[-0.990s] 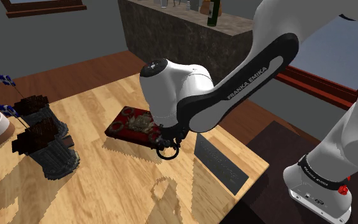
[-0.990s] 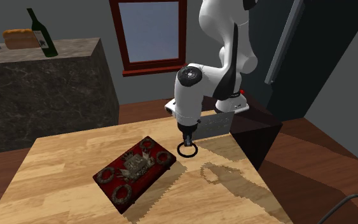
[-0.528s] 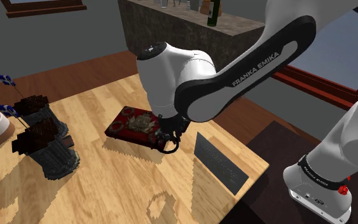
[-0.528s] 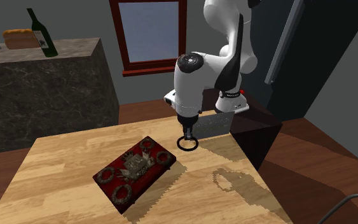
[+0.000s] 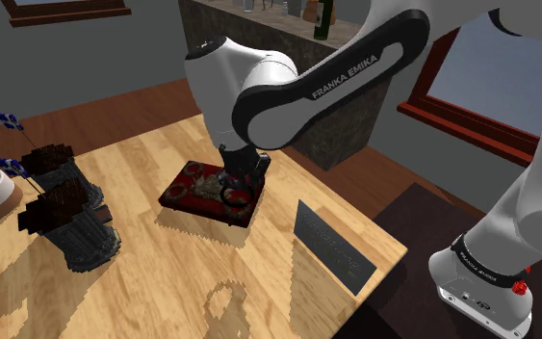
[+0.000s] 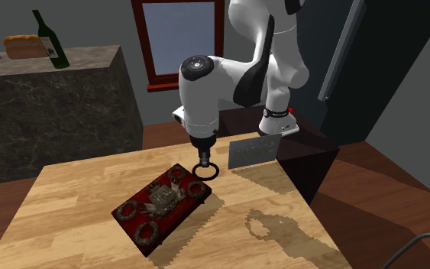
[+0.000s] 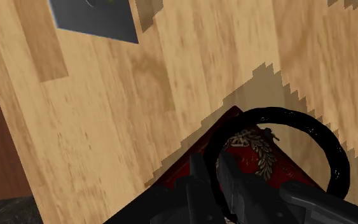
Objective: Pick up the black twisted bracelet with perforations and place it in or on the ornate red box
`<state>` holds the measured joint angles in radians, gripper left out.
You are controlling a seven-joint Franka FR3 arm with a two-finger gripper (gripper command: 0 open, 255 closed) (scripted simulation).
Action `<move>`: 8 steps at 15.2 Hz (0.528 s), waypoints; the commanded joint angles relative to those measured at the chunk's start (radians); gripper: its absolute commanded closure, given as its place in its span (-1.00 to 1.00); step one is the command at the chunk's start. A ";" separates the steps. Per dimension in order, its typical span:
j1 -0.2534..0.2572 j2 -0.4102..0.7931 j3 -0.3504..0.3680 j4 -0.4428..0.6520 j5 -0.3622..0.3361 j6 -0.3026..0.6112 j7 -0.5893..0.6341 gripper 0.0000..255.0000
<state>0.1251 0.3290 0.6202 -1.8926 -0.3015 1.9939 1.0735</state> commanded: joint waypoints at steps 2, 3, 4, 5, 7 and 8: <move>0.017 0.100 -0.030 0.137 -0.047 -0.049 -0.018 1.00; 0.024 0.132 -0.040 0.187 -0.060 -0.068 -0.027 1.00; 0.031 0.165 -0.050 0.238 -0.072 -0.089 -0.037 1.00; 0.039 0.198 -0.059 0.292 -0.083 -0.110 -0.048 1.00; 0.058 0.269 -0.079 0.409 -0.104 -0.156 -0.073 1.00; 0.070 0.306 -0.088 0.473 -0.114 -0.182 -0.086 1.00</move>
<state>0.1861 0.6010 0.5409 -1.4815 -0.4063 1.8390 1.0029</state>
